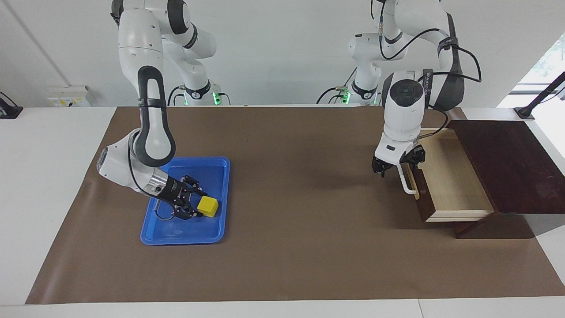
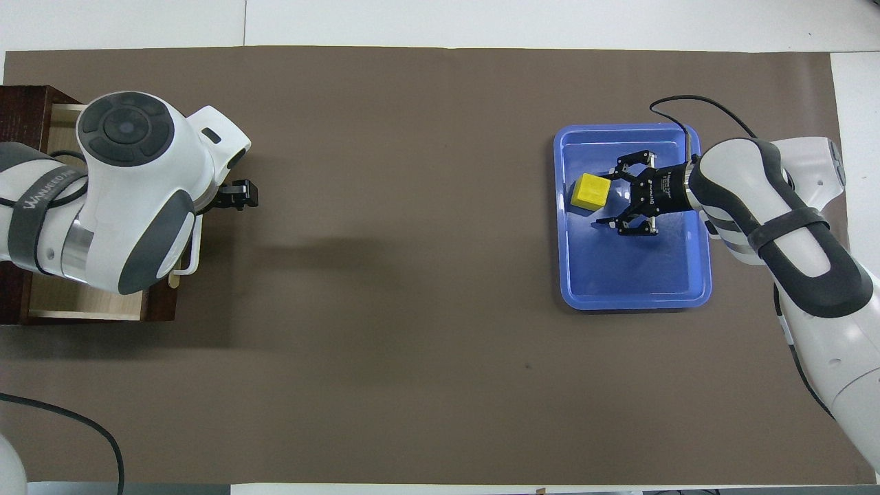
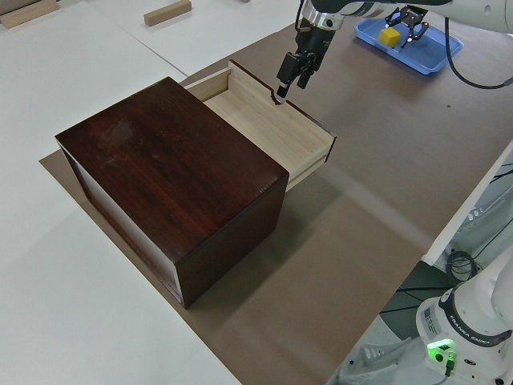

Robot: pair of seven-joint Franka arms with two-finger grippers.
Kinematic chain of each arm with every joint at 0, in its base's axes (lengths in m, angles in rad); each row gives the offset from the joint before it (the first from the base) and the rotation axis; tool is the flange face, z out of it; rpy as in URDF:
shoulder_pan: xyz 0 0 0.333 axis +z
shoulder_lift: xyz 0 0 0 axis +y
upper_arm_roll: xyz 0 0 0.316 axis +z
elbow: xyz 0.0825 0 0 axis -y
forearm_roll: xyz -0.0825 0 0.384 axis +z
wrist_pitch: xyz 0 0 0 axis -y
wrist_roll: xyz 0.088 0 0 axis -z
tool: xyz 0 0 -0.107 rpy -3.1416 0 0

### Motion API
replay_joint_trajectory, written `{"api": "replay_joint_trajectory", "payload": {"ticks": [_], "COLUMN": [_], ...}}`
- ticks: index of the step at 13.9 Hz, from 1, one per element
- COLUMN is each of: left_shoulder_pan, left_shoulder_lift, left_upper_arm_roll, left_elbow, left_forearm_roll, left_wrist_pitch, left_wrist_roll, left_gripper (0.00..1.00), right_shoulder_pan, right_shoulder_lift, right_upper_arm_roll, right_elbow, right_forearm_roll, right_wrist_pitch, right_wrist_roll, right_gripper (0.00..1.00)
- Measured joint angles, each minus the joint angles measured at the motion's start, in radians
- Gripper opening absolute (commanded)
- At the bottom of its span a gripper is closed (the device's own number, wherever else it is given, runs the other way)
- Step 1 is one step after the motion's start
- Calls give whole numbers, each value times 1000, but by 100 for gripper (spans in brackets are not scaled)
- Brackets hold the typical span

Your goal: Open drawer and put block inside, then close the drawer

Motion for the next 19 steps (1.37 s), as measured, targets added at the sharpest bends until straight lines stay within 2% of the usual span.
{"api": "replay_joint_trajectory", "payload": {"ticks": [1, 3, 4, 7, 9, 10, 12, 14, 15, 16, 19], "left_shoulder_pan": [0, 0, 1, 0, -2, -7, -13, -13, -13, -12, -12], "left_shoulder_lift": [0, -5, -13, -75, -109, -118, -122, -118, -117, -116, -116], "left_upper_arm_roll": [1, 6, 9, 9, 2, 0, -1, 2, 3, 3, 6], "left_elbow": [34, 110, 146, 217, 259, 276, 283, 279, 277, 277, 271], "left_forearm_roll": [-40, -121, -161, -256, -290, -293, -293, -294, -294, -294, -294], "left_wrist_pitch": [-41, -130, -167, -255, -335, -358, -370, -370, -370, -370, -368], "left_wrist_roll": [-3, -35, -75, -254, -348, -395, -450, -464, -467, -469, -489], "left_gripper": [100, 100, 100, 100, 100, 100, 100, 100, 100, 100, 100], "right_shoulder_pan": [0, 0, 0, 0, -1, -1, -1, -1, 0, 1, 2], "right_shoulder_lift": [0, 0, -1, -5, -5, -5, -6, -6, -6, -6, -6], "right_upper_arm_roll": [0, 0, 0, -1, -2, -2, -2, -1, -1, 0, 0], "right_elbow": [0, 0, 0, -1, -1, -1, -1, -1, -1, -1, 1], "right_forearm_roll": [0, 0, 0, 1, 1, 1, 1, 1, 1, 1, 1], "right_wrist_pitch": [1, 1, 1, 1, 1, 1, 1, 1, 2, 2, 4], "right_wrist_roll": [0, -12, -23, -44, -56, -63, -71, -74, -77, -83, -100], "right_gripper": [62, 36, 29, 17, 16, 18, 35, 63, 69, 81, 94]}}
